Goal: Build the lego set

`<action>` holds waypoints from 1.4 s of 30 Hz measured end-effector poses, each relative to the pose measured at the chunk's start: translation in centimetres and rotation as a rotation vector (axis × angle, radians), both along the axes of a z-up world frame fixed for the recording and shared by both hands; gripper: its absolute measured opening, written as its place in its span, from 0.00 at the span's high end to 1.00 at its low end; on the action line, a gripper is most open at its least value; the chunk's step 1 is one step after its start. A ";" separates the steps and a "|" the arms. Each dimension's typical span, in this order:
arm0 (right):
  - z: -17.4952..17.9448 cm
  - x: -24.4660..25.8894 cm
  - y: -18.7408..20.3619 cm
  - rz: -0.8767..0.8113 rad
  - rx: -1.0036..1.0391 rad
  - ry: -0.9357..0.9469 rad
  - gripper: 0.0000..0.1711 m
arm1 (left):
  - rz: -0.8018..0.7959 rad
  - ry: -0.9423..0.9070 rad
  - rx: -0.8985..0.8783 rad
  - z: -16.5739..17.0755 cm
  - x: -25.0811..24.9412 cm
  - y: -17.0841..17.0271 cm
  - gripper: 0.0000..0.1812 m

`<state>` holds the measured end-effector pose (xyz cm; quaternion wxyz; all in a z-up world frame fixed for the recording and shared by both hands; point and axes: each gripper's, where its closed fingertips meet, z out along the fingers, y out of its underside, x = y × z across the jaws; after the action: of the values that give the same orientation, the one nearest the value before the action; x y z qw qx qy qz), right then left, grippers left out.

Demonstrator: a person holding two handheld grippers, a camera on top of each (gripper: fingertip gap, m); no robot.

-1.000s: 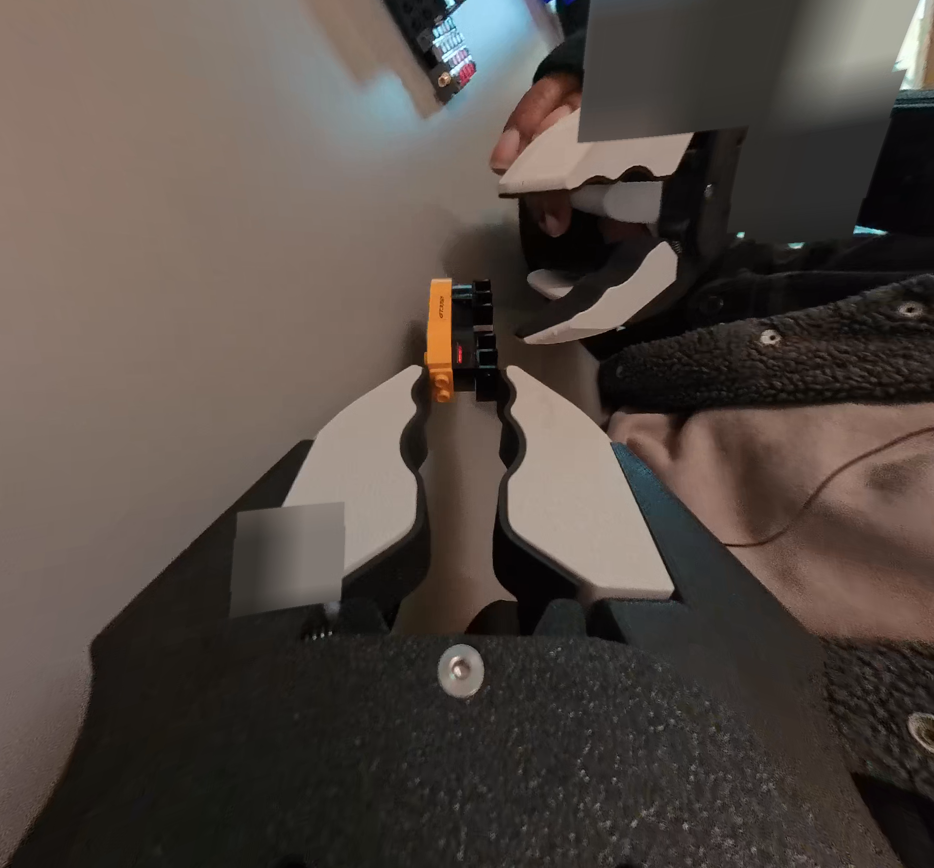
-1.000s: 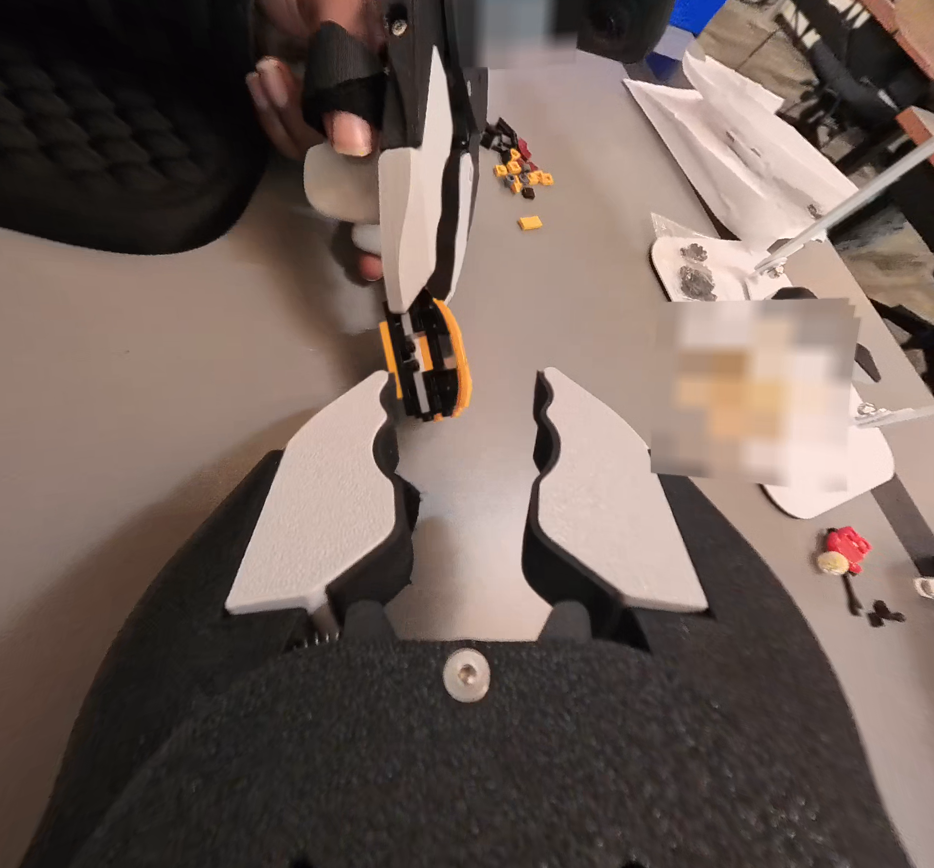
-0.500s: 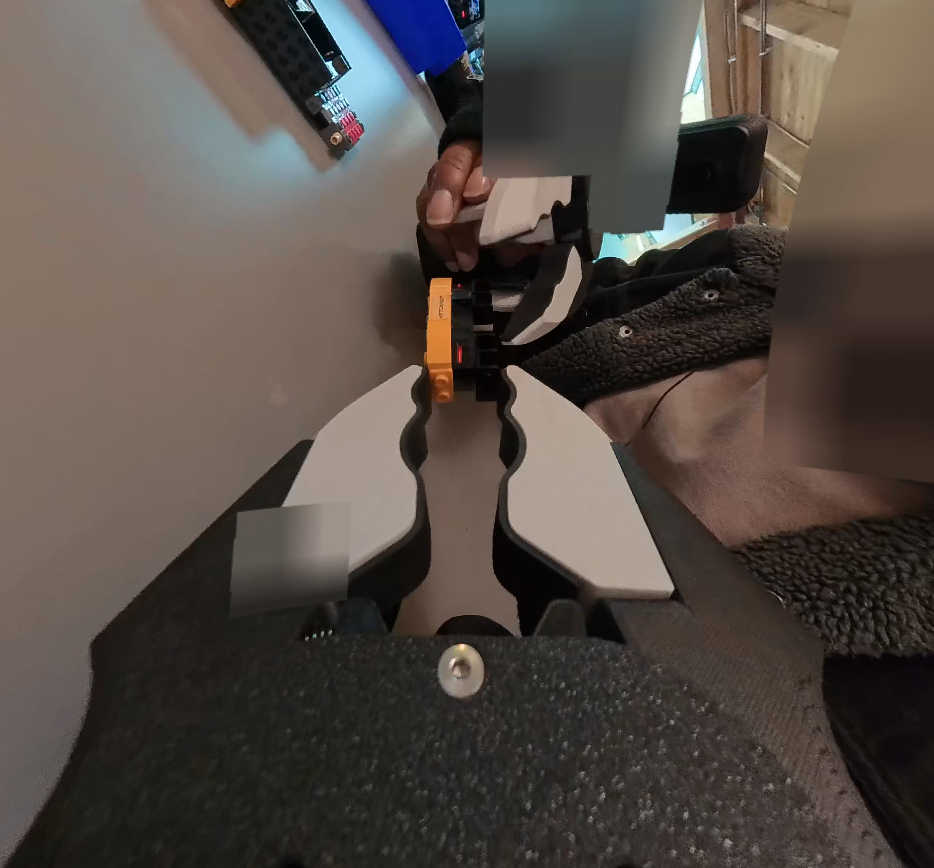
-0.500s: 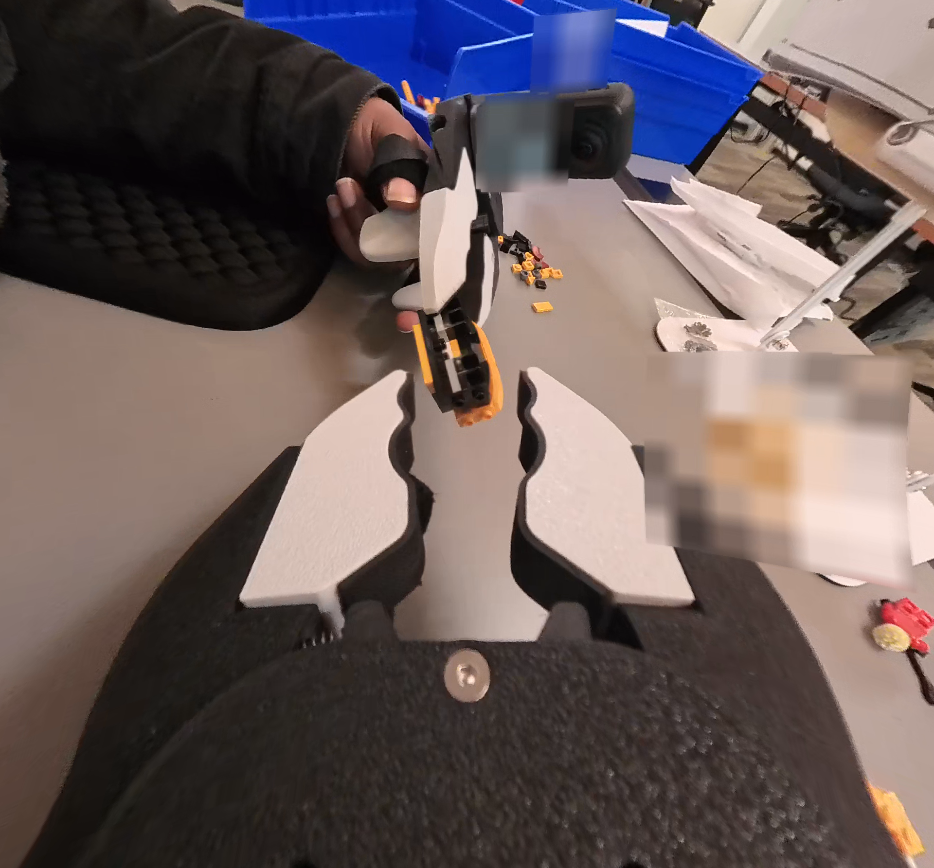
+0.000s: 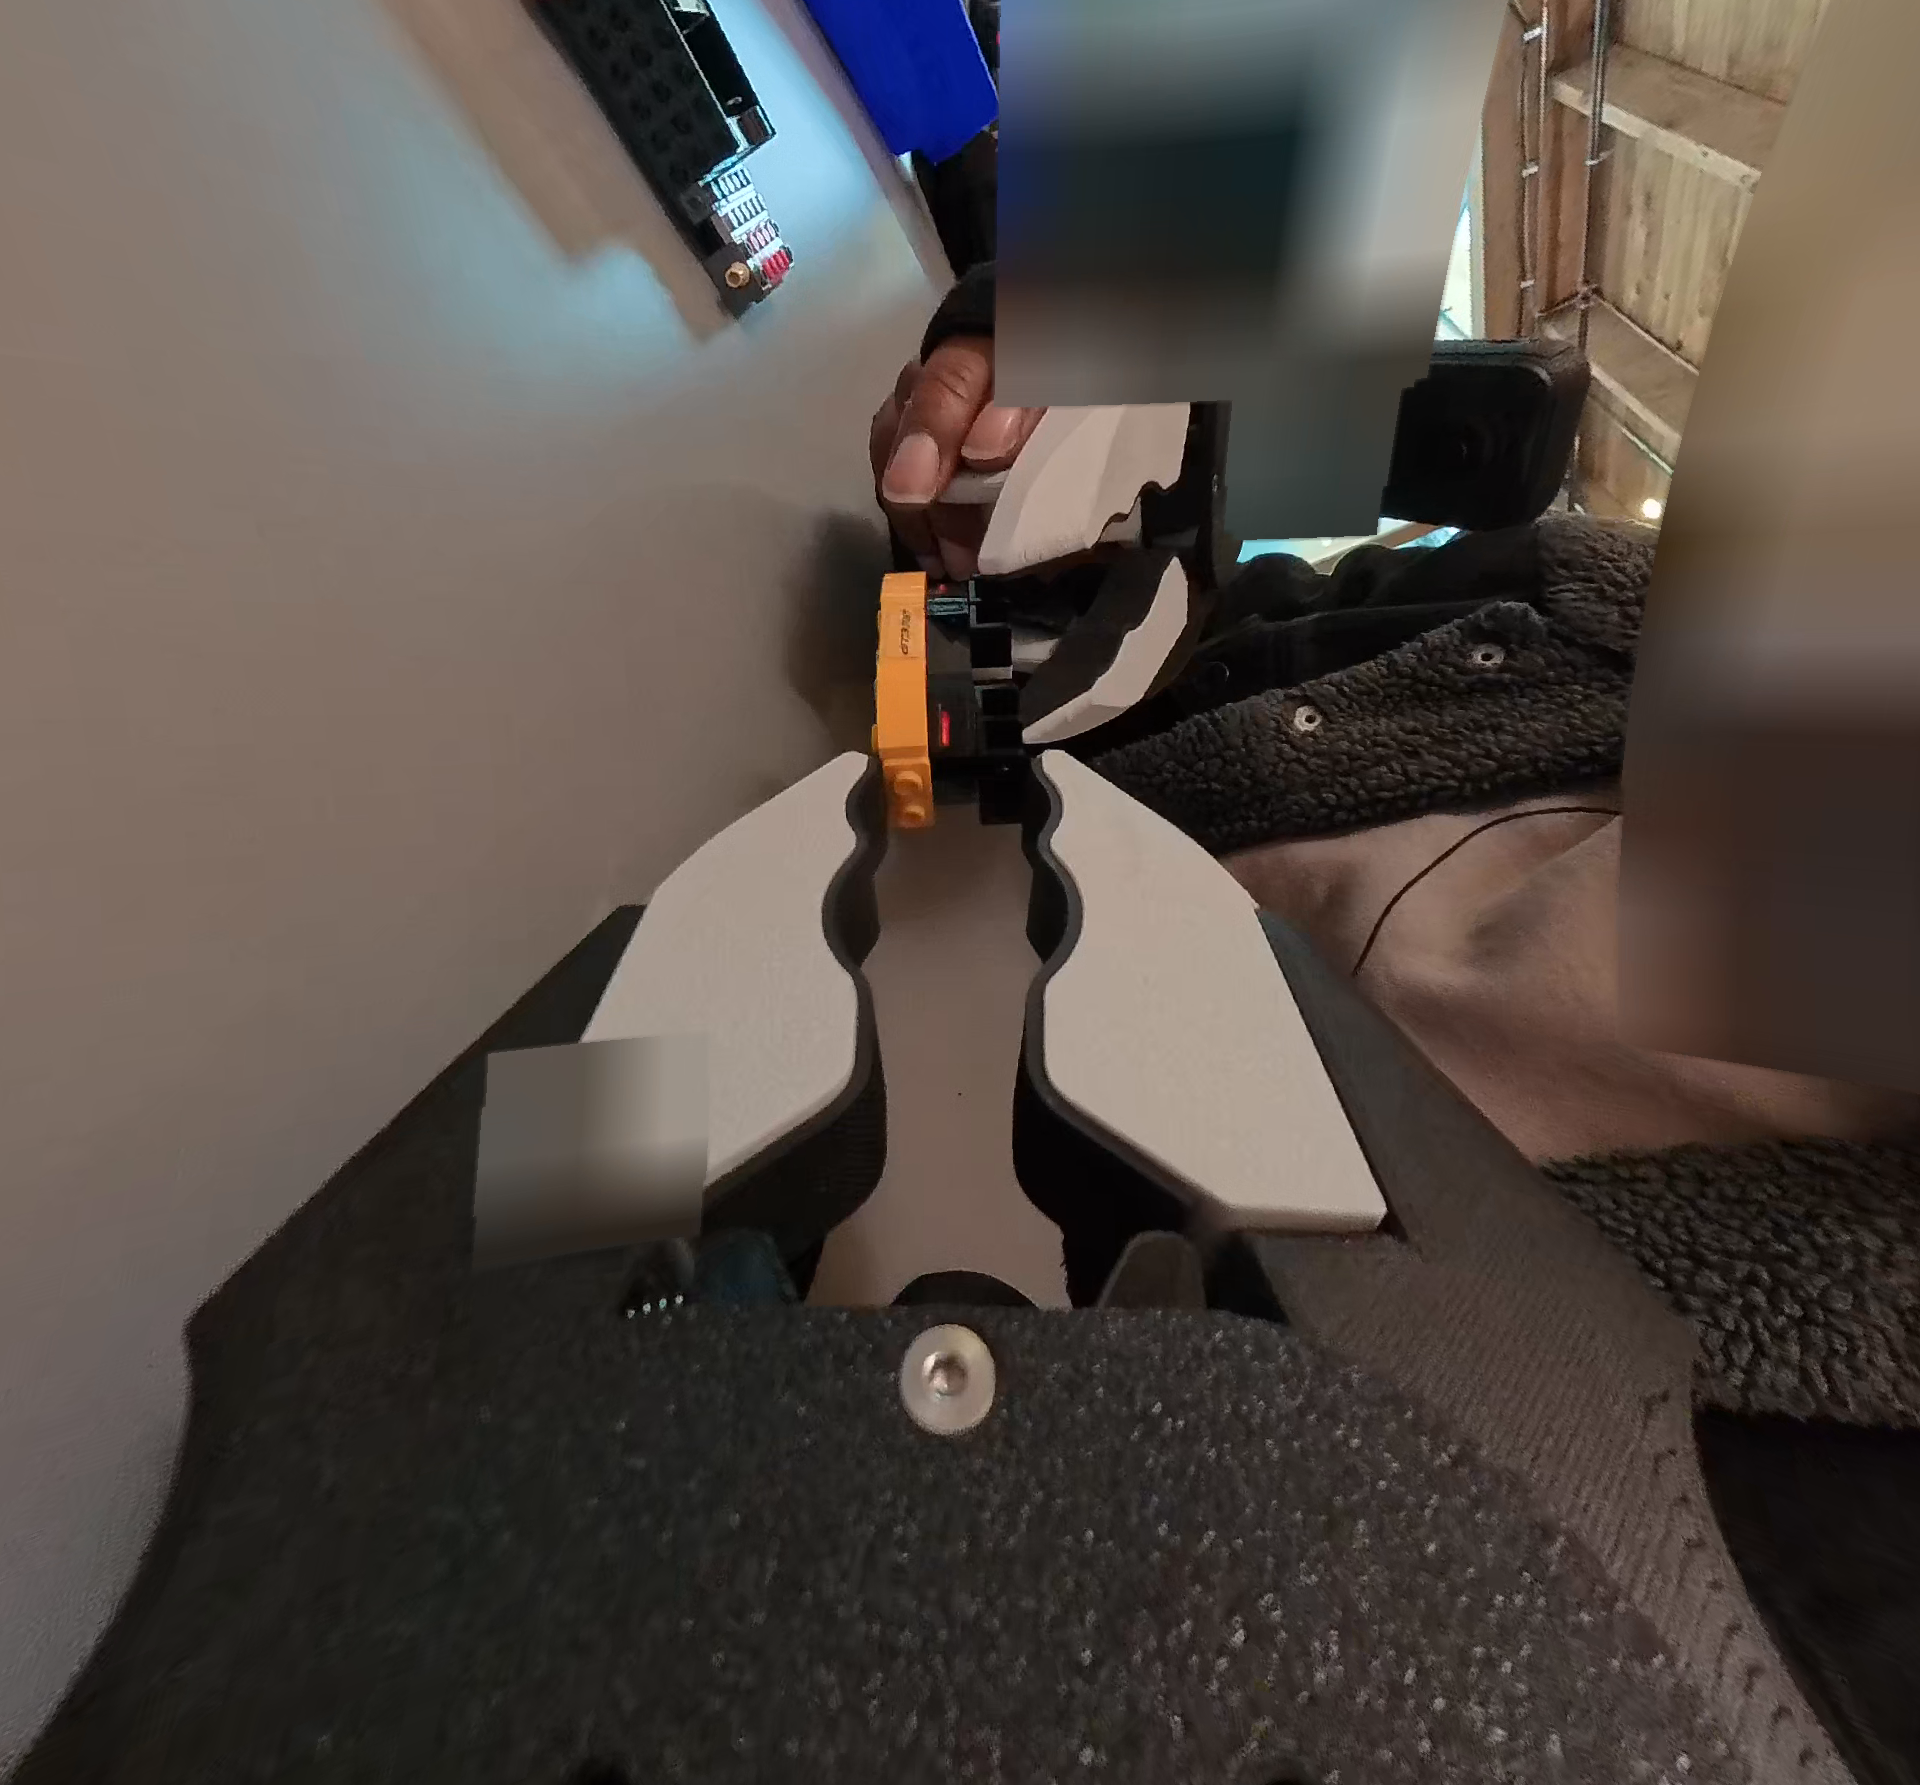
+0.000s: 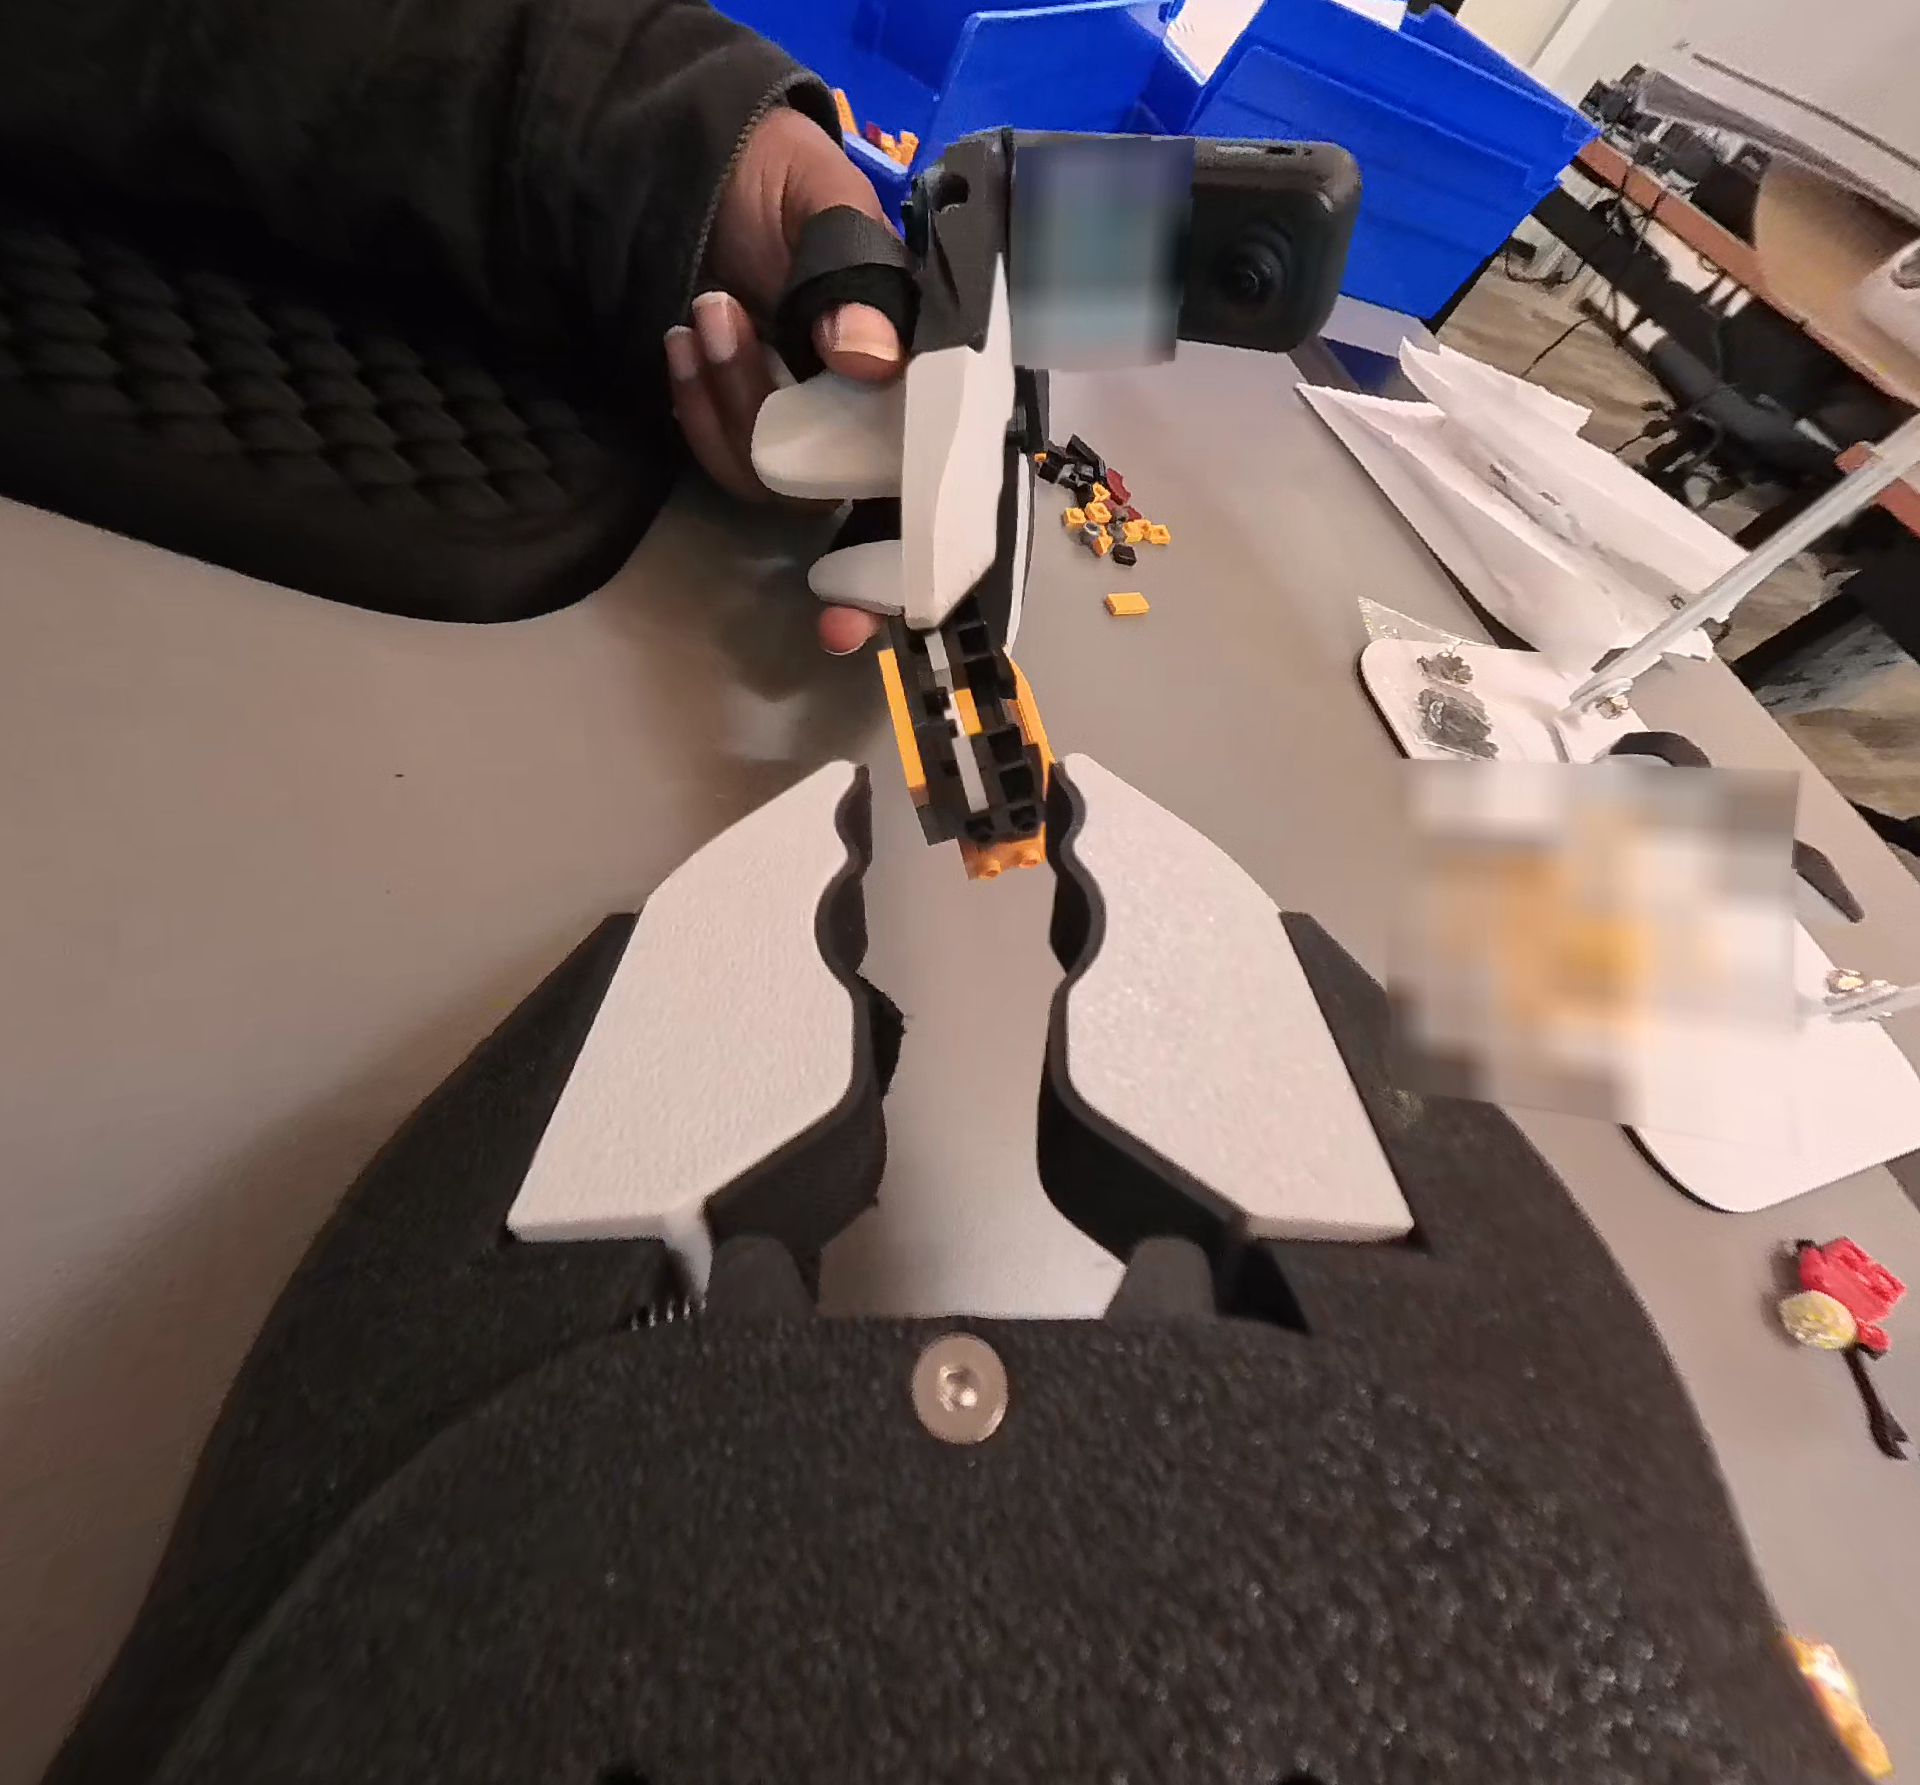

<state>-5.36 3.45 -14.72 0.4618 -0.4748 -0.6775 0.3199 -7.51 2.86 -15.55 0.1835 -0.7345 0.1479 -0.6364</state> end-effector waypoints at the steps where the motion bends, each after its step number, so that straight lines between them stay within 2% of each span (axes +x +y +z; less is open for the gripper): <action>1: -0.1 0.0 0.0 0.002 0.007 -0.004 0.81 | -0.001 0.006 -0.002 -0.1 0.0 0.0 0.86; 12: -0.9 -0.3 -0.1 0.012 0.039 -0.028 0.82 | -0.001 0.022 -0.025 -0.5 0.3 0.0 0.86; 16: -0.5 -0.2 0.1 0.014 -0.091 -0.015 0.74 | 0.006 0.020 0.018 -0.2 0.2 0.1 0.86; 19: -0.6 0.1 0.5 0.022 -0.310 -0.043 0.65 | -0.002 0.104 0.207 0.0 0.5 0.0 0.86; 21: -0.6 0.3 0.5 0.043 -0.389 -0.052 0.66 | 0.005 0.251 0.423 -0.7 0.5 0.2 0.86; 23: -0.9 0.5 0.7 0.041 -0.402 -0.068 0.69 | -0.010 0.405 0.645 -1.4 0.5 0.4 0.86; 25: -1.5 0.4 1.1 0.016 -0.370 -0.089 0.73 | -0.026 0.472 0.818 -1.4 1.0 0.2 0.86; 30: -3.3 0.5 0.7 0.029 -0.272 -0.167 0.77 | -0.023 0.603 1.098 -1.7 1.1 0.7 0.86; 33: -3.5 0.4 1.2 -0.002 -0.184 -0.161 0.83 | -0.038 0.658 1.190 -2.0 1.0 0.7 0.86; 36: -3.5 0.2 1.7 -0.025 -0.086 -0.148 0.83 | -0.026 0.693 1.232 -2.1 0.9 1.1 0.86; 42: -4.1 0.1 3.4 -0.117 -0.027 -0.183 0.84 | 0.051 0.799 1.122 -3.2 -0.8 3.0 0.84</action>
<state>-5.26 6.83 -18.86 0.4094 -0.5472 -0.6834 0.2568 -8.26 5.89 -18.78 0.4823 -0.7099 0.4939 -0.1396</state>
